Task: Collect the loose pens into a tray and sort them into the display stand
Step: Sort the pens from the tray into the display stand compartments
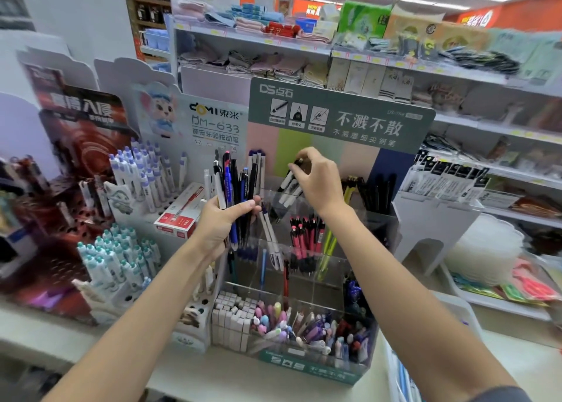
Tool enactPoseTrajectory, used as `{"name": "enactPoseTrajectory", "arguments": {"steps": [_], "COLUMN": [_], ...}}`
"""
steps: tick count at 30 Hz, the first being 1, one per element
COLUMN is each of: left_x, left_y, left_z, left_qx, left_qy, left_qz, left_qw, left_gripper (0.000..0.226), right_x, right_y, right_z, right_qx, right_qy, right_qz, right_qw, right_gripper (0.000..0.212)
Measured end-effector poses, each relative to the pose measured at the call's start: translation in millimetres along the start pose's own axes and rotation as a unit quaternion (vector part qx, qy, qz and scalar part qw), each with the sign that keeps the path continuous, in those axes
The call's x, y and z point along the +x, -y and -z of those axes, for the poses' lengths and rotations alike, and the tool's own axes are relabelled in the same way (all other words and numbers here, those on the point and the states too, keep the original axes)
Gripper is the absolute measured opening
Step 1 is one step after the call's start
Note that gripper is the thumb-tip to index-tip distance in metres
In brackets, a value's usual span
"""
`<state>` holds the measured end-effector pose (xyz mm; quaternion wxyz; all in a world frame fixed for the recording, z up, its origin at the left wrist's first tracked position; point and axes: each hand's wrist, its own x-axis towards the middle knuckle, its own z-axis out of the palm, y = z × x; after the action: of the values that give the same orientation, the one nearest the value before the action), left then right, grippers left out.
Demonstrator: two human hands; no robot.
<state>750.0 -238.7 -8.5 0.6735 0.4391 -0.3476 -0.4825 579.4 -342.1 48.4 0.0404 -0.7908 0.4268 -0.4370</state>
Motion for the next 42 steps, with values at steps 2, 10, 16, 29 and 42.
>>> {"name": "enactPoseTrajectory", "arguments": {"steps": [2,10,16,29,42], "left_x": [-3.3,-10.8,-10.8,-15.6,-24.0], "left_y": [0.5,4.8,12.7,46.7,47.3], "left_z": [1.3,-17.0,-57.0,-136.9,-123.2], "left_qx": [0.000,-0.003,0.016,0.035,0.045], "left_qy": [0.002,0.030,0.067,0.071,0.064], "left_qz": [0.003,0.017,0.017,0.026,0.029], "left_qw": [1.000,0.999,0.997,0.997,0.997], "left_gripper": [0.014,0.022,0.027,0.010,0.035], "right_x": [-2.6,-13.6,-40.5,-24.7,-59.7], "right_y": [-2.1,-8.4,9.7,-77.9,-91.7], "right_z": [-6.1,6.8,43.5,157.3,108.6], "right_qx": [-0.040,-0.105,0.195,0.051,-0.025], "right_qy": [-0.005,0.064,0.096,-0.212,-0.110], "right_qz": [0.038,0.054,-0.066,-0.022,-0.007], "right_qw": [0.998,0.991,0.974,0.976,0.994], "right_gripper": [0.021,0.044,0.046,0.035,0.038]}}
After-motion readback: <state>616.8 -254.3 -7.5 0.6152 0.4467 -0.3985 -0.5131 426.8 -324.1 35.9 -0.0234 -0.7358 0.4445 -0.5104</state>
